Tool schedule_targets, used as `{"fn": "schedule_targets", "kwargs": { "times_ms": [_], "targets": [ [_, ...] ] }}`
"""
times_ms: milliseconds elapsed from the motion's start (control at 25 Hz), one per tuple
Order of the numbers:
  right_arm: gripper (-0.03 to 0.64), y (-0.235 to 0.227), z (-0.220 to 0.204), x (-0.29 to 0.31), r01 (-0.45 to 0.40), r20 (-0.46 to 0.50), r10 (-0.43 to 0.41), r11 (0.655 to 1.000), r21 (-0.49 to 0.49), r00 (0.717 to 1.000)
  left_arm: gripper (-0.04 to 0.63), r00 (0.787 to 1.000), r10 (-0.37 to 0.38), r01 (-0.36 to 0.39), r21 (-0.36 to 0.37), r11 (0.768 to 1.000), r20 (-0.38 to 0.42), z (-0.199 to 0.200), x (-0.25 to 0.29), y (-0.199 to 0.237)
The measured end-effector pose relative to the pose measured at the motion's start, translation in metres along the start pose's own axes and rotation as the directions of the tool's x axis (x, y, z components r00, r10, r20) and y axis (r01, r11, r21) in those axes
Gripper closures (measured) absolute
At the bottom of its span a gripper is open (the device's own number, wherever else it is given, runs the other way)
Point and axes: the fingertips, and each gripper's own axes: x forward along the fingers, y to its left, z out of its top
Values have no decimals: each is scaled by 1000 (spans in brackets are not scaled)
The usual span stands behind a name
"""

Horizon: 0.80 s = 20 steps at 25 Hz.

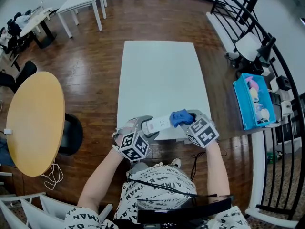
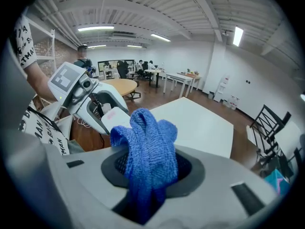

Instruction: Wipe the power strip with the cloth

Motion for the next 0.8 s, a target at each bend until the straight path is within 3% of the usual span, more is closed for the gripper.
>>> {"fn": "schedule_targets", "kwargs": {
  "times_ms": [320, 480, 800],
  "targets": [
    [474, -54, -35, -22, 128, -63, -125, 990, 52, 990, 311, 1000, -1, 1, -18, 1000, 7, 0, -9, 5],
    [474, -68, -33, -35, 156, -33, -154, 984, 87, 988, 311, 1000, 3, -3, -20, 1000, 2, 0, -8, 10],
    [474, -39, -19, -16, 95, -27, -93, 995, 44, 995, 311, 1000, -4, 4, -27, 1000, 2, 3, -1, 8]
  ]
}}
